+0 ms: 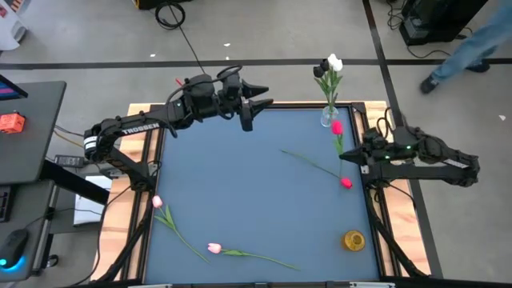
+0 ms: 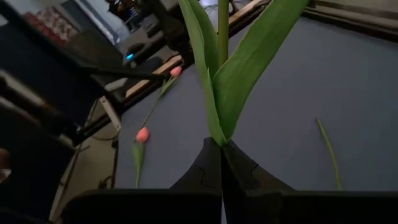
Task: Sort flowers into vase by color
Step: Put the left red tulip into the yellow vase
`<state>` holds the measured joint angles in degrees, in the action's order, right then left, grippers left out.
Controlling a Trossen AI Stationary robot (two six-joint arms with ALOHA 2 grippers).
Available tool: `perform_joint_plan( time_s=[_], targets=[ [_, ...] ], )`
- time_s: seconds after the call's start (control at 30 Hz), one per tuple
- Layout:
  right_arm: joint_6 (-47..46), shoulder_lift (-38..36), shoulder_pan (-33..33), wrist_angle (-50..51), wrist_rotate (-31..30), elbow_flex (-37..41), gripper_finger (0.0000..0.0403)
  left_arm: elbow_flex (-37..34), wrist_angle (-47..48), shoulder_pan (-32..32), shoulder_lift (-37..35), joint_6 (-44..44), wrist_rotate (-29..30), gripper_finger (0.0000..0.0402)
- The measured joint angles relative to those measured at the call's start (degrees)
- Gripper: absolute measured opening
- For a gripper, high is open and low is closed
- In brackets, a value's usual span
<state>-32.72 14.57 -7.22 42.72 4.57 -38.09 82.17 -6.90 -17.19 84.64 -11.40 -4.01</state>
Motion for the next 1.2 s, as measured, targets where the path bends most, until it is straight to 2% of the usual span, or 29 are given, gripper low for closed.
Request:
perform_joint_plan(
  time_s=[0.3, 0.53, 0.63, 0.9, 1.2],
  targets=[
    [9.00, -0.03, 0.00, 11.90, 3.07, -13.42, 0.0000, -0.02, -0.01, 0.00, 0.00, 0.01, 0.02, 0.0240],
    [14.73, -0.07, -0.01, 11.29, 8.48, -15.16, 0.0000, -0.02, 0.00, 0.02, 0.02, 0.02, 0.03, 0.0240],
    [13.02, -0.07, -0.02, 7.34, 11.82, -15.16, 0.0000, -0.02, 0.00, 0.02, 0.02, 0.04, 0.04, 0.0240],
    [3.99, 0.95, -0.02, 0.75, 12.28, -15.16, 0.0000, -0.04, -0.01, 0.02, 0.02, 0.06, 0.04, 0.0240],
    [1.41, 4.92, -0.02, -1.23, 21.76, -15.16, 0.0000, -0.04, 0.00, 0.02, 0.02, 0.09, 0.04, 0.0240]
  ],
)
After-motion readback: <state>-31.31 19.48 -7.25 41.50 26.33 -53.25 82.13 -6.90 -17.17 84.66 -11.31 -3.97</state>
